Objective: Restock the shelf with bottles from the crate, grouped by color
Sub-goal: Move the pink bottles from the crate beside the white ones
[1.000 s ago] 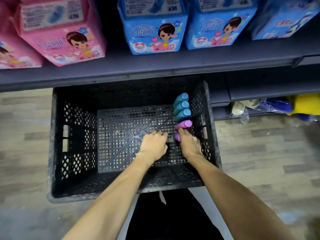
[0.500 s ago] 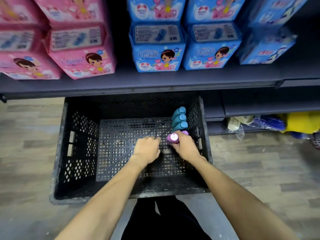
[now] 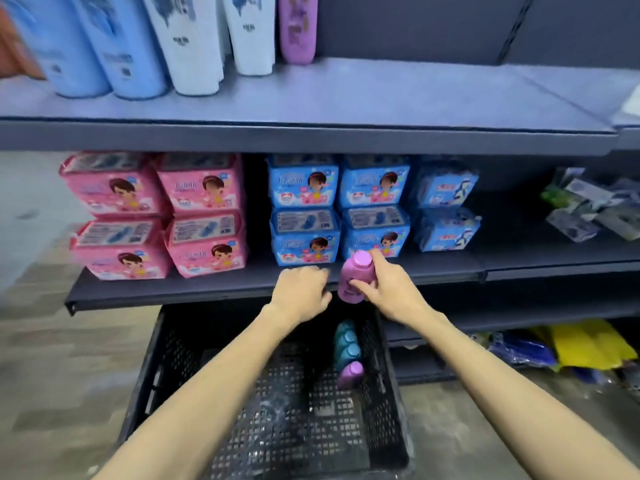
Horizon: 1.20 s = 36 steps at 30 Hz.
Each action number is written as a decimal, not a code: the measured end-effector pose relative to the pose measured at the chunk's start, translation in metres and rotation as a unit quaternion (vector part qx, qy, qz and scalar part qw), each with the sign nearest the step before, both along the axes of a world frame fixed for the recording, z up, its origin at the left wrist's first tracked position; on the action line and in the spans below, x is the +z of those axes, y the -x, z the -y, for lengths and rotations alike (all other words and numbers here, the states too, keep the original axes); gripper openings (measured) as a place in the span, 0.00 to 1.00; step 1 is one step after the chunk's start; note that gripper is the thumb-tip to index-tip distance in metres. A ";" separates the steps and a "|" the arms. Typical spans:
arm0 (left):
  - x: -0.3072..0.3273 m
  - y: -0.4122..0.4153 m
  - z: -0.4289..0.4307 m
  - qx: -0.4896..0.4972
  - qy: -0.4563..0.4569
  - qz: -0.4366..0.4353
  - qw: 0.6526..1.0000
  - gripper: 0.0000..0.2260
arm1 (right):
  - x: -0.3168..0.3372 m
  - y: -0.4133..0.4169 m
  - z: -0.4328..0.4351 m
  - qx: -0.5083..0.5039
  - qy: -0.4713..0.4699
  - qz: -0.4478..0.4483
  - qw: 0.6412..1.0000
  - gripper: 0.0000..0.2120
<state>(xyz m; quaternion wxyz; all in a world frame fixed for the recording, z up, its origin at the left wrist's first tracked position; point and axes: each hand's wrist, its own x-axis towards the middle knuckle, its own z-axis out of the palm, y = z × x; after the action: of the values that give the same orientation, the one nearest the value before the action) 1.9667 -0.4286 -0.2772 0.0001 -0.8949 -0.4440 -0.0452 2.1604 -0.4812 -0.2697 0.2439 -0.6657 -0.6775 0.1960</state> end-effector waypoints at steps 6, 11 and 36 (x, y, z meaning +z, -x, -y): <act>0.057 0.002 -0.015 -0.003 -0.069 0.058 0.996 0.09 | 0.073 -0.003 -0.010 0.051 -0.050 0.015 0.997 0.18; 0.110 0.010 -0.015 -0.017 -0.160 0.107 0.981 0.07 | 0.138 -0.002 -0.015 0.087 -0.100 0.036 0.990 0.18; 0.309 0.024 -0.051 -0.046 -0.385 0.168 0.906 0.11 | 0.349 0.002 -0.068 0.193 -0.214 0.009 0.958 0.19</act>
<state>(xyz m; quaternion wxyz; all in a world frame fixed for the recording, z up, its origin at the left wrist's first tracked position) 1.9431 -0.3777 0.0313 0.2685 -0.8238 -0.3438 -0.3621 2.1580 -0.4127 0.0798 0.3321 -0.4563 -0.8212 0.0844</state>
